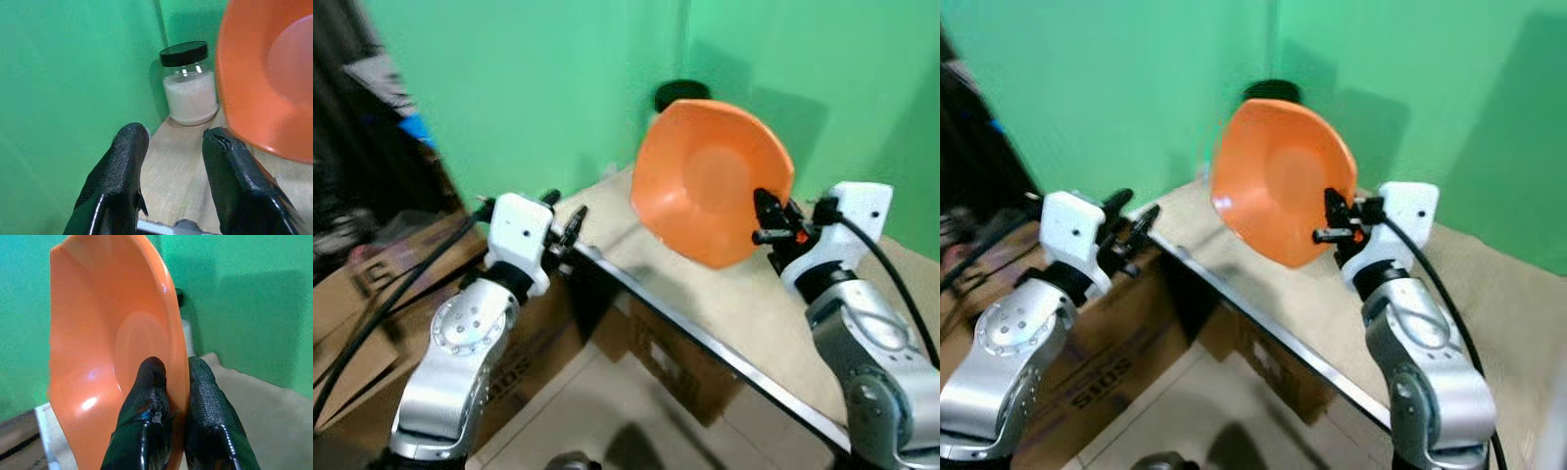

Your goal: Setting the table

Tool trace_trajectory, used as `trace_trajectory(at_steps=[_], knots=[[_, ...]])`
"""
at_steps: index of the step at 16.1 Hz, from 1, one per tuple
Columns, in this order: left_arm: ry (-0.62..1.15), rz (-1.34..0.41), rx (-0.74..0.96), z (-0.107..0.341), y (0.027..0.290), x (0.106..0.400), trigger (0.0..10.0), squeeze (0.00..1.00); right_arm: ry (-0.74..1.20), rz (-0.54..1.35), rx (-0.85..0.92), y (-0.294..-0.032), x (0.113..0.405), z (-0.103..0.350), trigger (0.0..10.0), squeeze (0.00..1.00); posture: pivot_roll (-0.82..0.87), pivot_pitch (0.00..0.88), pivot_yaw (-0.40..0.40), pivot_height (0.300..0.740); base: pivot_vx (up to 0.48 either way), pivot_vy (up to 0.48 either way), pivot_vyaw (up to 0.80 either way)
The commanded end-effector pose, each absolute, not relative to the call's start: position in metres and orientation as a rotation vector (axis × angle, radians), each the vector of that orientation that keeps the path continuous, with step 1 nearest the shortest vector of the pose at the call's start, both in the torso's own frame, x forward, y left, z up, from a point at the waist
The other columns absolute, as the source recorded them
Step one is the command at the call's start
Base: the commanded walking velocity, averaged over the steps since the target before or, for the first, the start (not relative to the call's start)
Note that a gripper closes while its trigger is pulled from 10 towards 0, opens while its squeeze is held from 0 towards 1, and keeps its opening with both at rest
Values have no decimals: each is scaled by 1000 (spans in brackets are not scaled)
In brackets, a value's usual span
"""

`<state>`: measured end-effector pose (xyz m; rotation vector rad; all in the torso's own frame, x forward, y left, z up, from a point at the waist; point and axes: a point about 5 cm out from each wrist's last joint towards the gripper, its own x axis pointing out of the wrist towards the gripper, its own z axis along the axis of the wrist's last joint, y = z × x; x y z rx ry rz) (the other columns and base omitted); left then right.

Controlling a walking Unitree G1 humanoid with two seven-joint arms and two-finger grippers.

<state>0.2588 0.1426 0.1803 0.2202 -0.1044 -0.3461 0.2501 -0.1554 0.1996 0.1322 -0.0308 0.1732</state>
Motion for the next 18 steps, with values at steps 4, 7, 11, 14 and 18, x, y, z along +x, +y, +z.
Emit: trace_trajectory(at_steps=[4, 7, 11, 14, 18], knots=[[-72, -271, 275, 177, 154, 268, 10000, 0, -84, 107, 73, -161, 250, 203, 10000, 0, 99, 0, 44, 740, 0, 0, -800], [-75, -268, 266, 178, 152, 264, 10000, 0, -91, 83, 66, -162, 253, 201, 10000, 0, 120, 0, 28, 740, 0, 0, -800], [-67, -271, 264, 176, 150, 270, 10000, 0, -105, 83, 46, -158, 254, 202, 10000, 0, 90, 0, 47, 740, 0, 0, -800], [-71, -276, 255, 178, 145, 269, 10000, 0, -103, 71, 38, -163, 256, 202, 10000, 0, 110, 0, 38, 740, 0, 0, -800], [-56, -279, 266, 174, 149, 269, 10000, 0, -95, 94, 38, -157, 255, 200, 10000, 0, 94, 0, 50, 740, 0, 0, -800]])
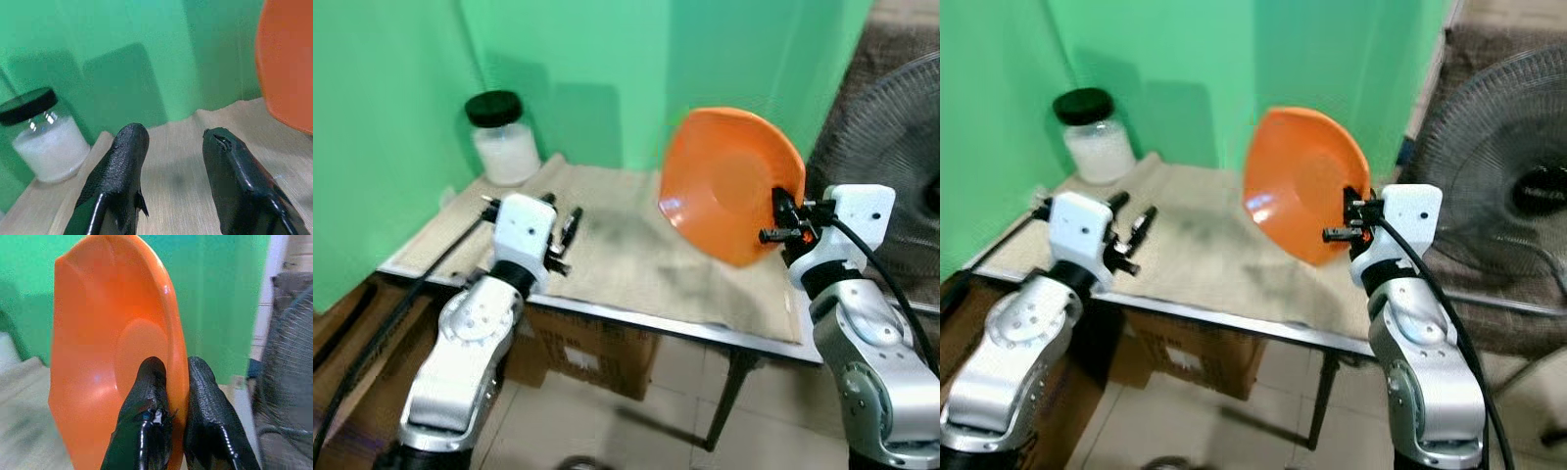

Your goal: Setting the table

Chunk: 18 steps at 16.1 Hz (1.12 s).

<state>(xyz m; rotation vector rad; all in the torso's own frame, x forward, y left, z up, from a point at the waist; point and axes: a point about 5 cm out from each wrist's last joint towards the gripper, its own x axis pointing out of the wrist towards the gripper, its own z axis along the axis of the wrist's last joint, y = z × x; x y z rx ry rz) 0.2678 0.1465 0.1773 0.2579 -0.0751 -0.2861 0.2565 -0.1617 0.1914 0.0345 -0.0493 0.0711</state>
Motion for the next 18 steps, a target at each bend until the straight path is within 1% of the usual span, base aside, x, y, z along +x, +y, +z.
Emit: trace_trajectory(at_steps=[1, 6, 9, 12, 18], knots=[[-59, -287, 263, 175, 147, 269, 10000, 0, -95, 93, 38, -158, 254, 200, 10000, 0, 96, 0, 50, 740, 0, 0, -800], [-27, -305, 250, 168, 148, 266, 10000, 0, -82, 61, 33, -161, 253, 198, 10000, 0, 78, 0, 61, 740, 0, 0, -800], [-29, -270, 228, 169, 150, 266, 10000, 0, -52, 23, 30, -168, 253, 192, 10000, 0, 97, 0, 45, 740, 0, 0, -800], [-47, -203, 189, 172, 159, 265, 10000, 0, -31, 31, 19, -167, 255, 188, 10000, 0, 105, 0, 29, 740, 0, 0, -800], [-48, -170, 173, 171, 161, 263, 10000, 0, -5, 48, -4, -168, 257, 180, 10000, 0, 126, 0, -2, 740, 0, 0, -800]])
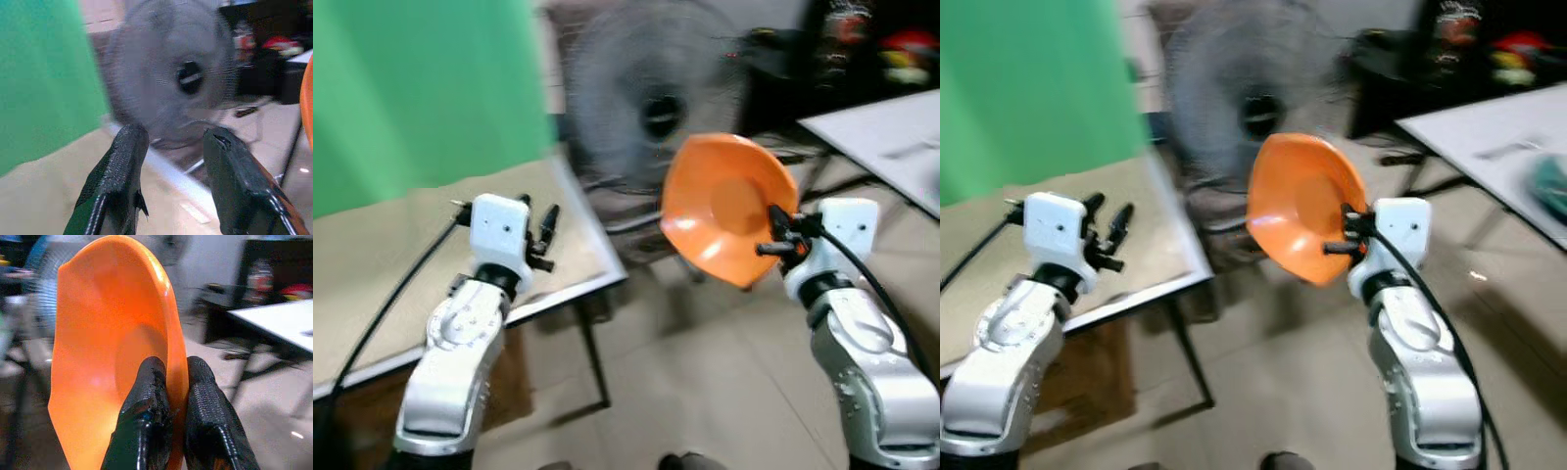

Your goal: Setting the table

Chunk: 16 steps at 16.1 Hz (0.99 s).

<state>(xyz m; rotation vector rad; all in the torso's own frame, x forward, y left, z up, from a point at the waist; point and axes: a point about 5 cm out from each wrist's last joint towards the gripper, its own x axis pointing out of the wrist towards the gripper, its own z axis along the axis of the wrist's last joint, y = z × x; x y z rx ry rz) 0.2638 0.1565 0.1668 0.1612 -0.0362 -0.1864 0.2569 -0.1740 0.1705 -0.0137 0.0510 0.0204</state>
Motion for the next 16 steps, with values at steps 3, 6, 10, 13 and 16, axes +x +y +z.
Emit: trace_trajectory(at_steps=[3, 6, 10, 13, 16], knots=[[-56, -166, 172, 168, 161, 268, 10000, 0, -19, 38, -15, -169, 254, 181, 10000, 0, 90, 0, 7, 740, 0, 0, -800], [-67, -172, 160, 171, 155, 269, 10000, 0, -15, 20, -16, -173, 255, 182, 10000, 0, 101, 0, 2, 740, 0, 0, -800], [-37, -183, 186, 163, 156, 270, 10000, 0, -10, -13, -21, -177, 251, 182, 10000, 0, 61, 0, 18, 740, 0, 0, -800], [-68, -192, 158, 167, 149, 268, 10000, 0, 4, -13, -41, -179, 250, 180, 10000, 0, 73, 0, 9, 740, 0, 0, -800], [-85, -218, 159, 168, 150, 267, 10000, 0, 5, -70, -62, -182, 248, 179, 10000, 0, 50, 0, 28, 740, 0, 0, -800]])
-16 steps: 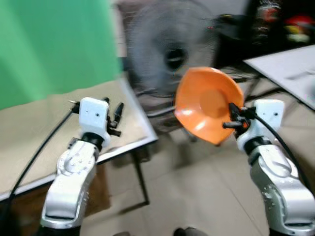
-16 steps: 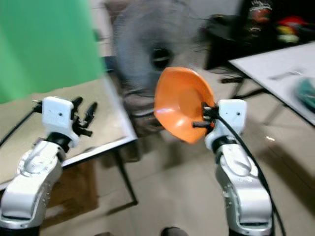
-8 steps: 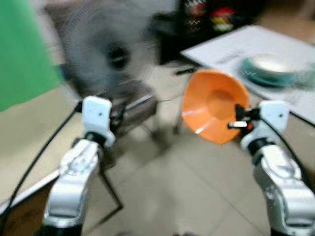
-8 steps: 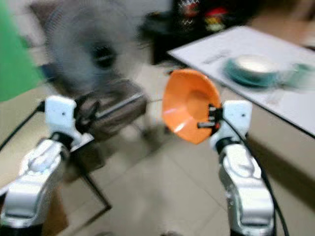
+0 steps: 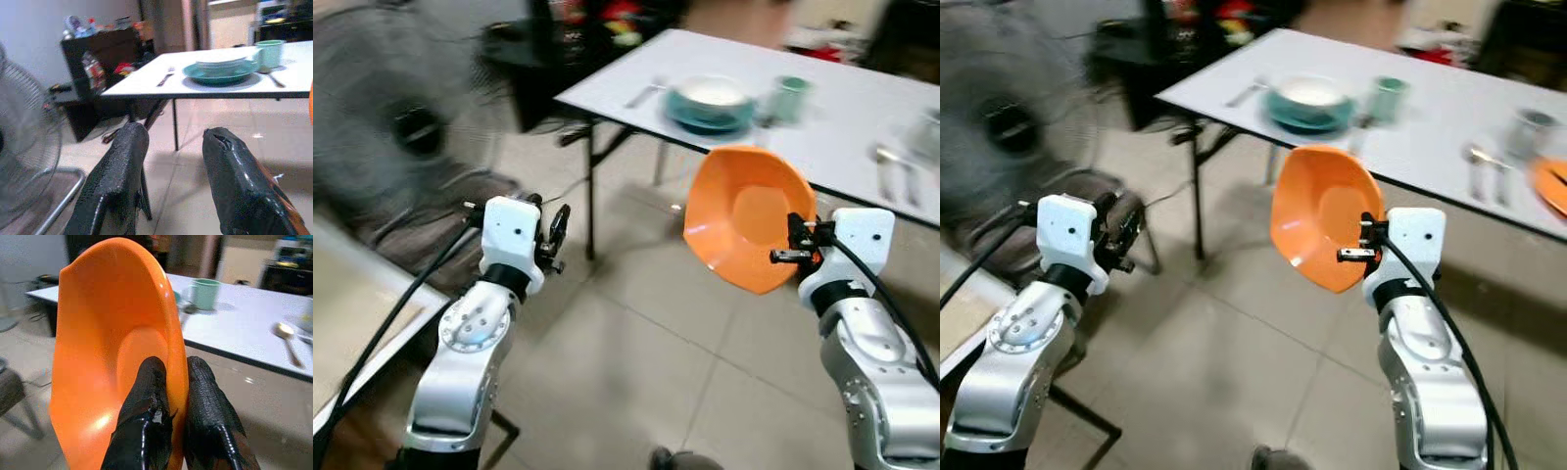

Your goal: Setting the table

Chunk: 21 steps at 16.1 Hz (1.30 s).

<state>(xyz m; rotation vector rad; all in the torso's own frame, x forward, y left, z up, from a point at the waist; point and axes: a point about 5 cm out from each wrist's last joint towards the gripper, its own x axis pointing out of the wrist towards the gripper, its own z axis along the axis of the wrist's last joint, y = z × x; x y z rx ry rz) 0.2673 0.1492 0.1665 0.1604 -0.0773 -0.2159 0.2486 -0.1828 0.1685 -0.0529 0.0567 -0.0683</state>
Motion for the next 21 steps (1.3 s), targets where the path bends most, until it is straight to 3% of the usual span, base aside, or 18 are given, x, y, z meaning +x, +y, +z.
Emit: trace_trajectory(at_steps=[1, 8, 11, 17, 21], knots=[[-87, -222, 160, 167, 149, 269, 10000, 0, 3, -76, -59, -183, 247, 180, 10000, 0, 42, 0, 32, 740, 0, 0, -800], [-102, -262, 153, 168, 148, 265, 10000, 0, 14, -71, -26, -182, 247, 180, 10000, 0, 42, 0, 33, 740, 0, 0, -800], [-107, -275, 151, 170, 142, 268, 10000, 0, -10, -75, -33, -184, 248, 184, 10000, 0, 61, 0, 24, 740, 270, 0, -673], [-88, -257, 152, 166, 144, 273, 10000, 0, -20, -51, -53, -181, 247, 185, 10000, 0, 48, 0, 24, 740, 345, 0, 0], [-87, -263, 154, 165, 145, 273, 10000, 0, -11, -49, -39, -180, 248, 183, 10000, 0, 46, 0, 30, 740, 351, 0, -723]])
